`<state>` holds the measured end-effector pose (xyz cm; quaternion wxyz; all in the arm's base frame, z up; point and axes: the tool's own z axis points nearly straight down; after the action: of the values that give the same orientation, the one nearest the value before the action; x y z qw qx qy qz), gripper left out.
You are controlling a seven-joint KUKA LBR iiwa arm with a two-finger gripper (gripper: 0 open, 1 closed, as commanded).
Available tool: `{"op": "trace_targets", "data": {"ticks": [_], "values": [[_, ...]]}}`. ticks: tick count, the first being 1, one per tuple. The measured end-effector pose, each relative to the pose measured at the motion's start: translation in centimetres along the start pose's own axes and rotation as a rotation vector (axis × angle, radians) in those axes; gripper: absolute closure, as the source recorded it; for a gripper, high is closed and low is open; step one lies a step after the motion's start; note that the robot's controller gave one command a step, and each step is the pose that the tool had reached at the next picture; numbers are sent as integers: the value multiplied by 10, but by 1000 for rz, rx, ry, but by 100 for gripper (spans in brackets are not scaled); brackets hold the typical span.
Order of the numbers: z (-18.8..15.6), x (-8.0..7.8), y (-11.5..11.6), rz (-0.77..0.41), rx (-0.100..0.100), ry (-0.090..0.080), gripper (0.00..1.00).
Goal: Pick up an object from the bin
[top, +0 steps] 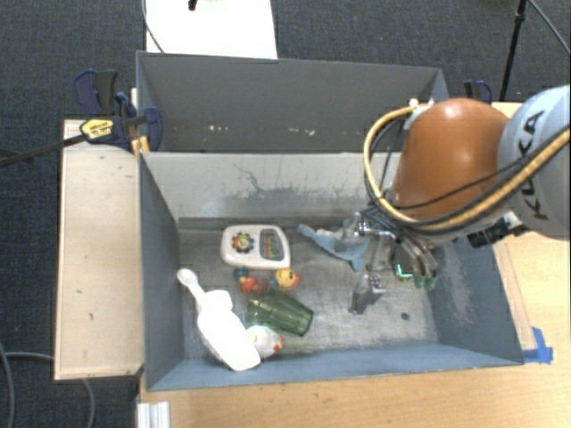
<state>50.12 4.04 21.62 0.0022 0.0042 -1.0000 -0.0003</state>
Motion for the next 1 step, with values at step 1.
{"op": "trace_targets", "data": {"ticks": [1], "values": [[-3,-2,0,2,0,-7,0]]}}
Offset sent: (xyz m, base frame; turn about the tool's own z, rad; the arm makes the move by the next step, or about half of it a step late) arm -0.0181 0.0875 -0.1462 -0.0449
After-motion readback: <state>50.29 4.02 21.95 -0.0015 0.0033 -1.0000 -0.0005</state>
